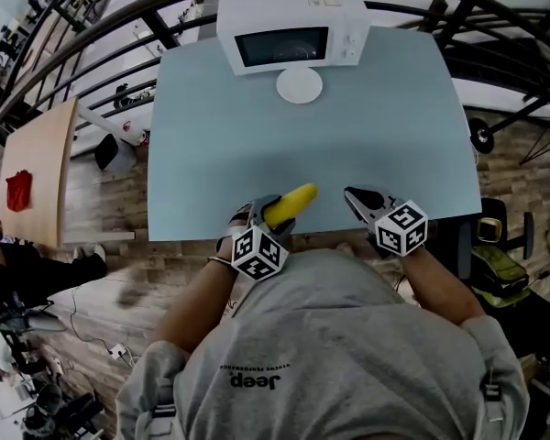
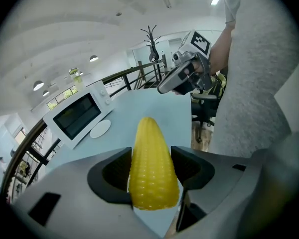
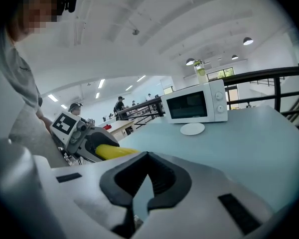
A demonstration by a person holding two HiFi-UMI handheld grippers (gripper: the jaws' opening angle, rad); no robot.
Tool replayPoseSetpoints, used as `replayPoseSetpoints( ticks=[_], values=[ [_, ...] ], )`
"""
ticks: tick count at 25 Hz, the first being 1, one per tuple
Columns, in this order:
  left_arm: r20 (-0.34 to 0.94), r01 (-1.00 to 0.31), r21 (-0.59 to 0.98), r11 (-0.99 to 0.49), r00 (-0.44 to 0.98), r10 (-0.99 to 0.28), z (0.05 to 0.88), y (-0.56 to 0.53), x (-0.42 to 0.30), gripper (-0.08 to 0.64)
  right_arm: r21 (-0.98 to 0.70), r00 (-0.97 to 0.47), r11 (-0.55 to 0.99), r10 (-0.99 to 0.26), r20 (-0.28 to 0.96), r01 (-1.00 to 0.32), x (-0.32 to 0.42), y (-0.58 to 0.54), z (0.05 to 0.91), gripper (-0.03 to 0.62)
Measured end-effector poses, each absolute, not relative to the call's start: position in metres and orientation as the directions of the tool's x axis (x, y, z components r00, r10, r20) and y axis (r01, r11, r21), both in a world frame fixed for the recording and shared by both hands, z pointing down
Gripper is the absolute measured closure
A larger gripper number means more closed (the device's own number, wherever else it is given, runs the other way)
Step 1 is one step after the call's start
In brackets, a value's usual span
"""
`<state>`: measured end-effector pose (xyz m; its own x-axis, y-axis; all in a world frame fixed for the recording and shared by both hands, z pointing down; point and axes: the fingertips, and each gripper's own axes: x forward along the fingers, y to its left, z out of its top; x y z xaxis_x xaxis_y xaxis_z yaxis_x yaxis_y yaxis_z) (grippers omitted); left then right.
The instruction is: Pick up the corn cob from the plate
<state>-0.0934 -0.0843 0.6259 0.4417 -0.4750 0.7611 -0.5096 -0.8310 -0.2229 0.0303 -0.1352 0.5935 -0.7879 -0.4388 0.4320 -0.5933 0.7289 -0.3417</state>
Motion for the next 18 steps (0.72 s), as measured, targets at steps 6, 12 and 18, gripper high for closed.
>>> replayPoseSetpoints(
  ticks=[6,12,18],
  values=[
    [0.788,-0.507,-0.184,-0.842,0.436,-0.435,0.648,-0.079,-0.093,0.298,-0.375,-0.775,0.703,-0.406,0.485,-0.604,0.036,-0.132,0.621,0.577],
    [0.799,-0.510,-0.156,-0.846,0.437,-0.412,0.655,-0.076,-0.093,0.298,-0.406,-0.769,0.686,-0.365,0.525,-0.604,0.036,-0.126,0.639,0.577],
    [0.796,-0.510,-0.152,-0.846,0.445,-0.411,0.653,-0.081,-0.090,0.298,-0.414,-0.775,0.690,-0.354,0.523,-0.594,0.035,-0.128,0.641,0.577]
  ],
)
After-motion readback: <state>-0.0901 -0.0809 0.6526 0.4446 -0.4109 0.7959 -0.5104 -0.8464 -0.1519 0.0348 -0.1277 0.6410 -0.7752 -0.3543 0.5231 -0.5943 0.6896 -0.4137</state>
